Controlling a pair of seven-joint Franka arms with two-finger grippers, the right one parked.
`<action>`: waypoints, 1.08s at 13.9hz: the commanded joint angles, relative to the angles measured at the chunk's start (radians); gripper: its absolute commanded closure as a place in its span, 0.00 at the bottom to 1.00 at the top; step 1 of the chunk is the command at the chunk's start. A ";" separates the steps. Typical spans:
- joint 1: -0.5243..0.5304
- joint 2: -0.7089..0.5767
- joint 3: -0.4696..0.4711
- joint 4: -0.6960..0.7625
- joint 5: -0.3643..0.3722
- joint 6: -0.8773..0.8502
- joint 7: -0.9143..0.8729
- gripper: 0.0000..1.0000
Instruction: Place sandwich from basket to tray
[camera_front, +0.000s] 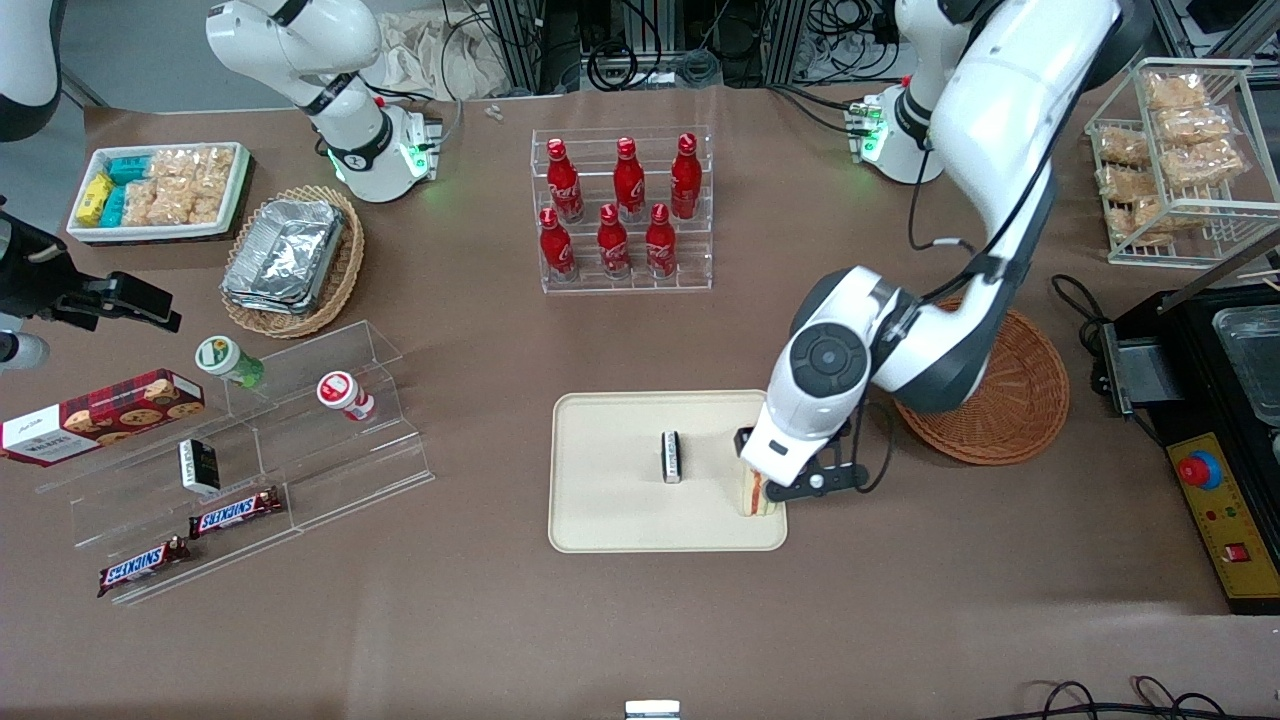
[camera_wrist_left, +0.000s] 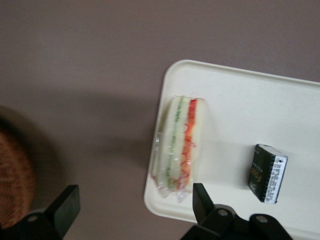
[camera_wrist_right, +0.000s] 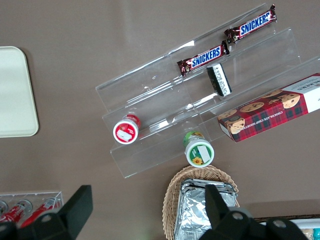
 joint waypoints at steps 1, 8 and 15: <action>0.069 -0.117 -0.005 -0.032 0.001 -0.097 0.116 0.00; 0.286 -0.474 -0.004 -0.326 -0.154 -0.082 0.339 0.00; 0.554 -0.662 -0.001 -0.408 -0.327 -0.126 0.776 0.00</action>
